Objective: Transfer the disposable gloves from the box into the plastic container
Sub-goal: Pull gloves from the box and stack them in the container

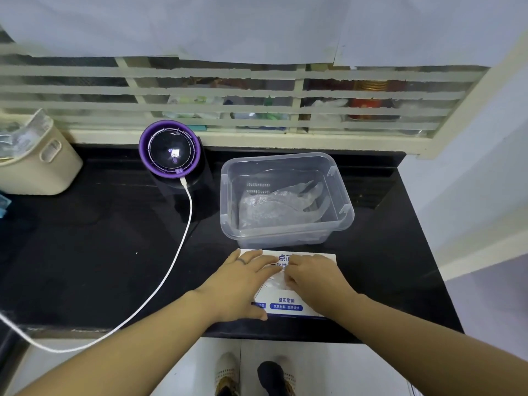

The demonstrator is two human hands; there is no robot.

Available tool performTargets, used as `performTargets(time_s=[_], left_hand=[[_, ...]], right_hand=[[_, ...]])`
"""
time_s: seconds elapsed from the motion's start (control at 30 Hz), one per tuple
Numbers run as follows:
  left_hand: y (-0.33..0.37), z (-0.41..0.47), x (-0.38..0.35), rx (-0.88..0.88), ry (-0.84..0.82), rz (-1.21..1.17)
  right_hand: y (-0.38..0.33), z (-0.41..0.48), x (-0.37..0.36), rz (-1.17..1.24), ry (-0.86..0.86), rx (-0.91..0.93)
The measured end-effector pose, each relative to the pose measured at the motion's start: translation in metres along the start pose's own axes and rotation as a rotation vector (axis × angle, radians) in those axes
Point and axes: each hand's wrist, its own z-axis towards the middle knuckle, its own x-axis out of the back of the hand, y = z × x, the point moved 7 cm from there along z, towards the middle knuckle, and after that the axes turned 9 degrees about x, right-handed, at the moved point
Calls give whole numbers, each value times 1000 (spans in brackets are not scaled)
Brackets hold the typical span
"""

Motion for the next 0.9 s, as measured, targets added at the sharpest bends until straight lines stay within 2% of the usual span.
performTargets(time_s=[0.23,0.43,0.63,0.77,0.9], left_hand=[[0,-2,6,47,-8,15],[2,-3,10,53,3,40],[1,-3,11,68,20,-70],[-2,-2,9,91,17,-100],[-4,2,10,108,21,-74]], right_hand=[[-9,-11,27,-70,0,128],[-4,-17,40,-50,22,89],[12,-19,20,130,-32,-65],[8,-8,9,26,-35,-42],[-2,1,16,70,26,2]])
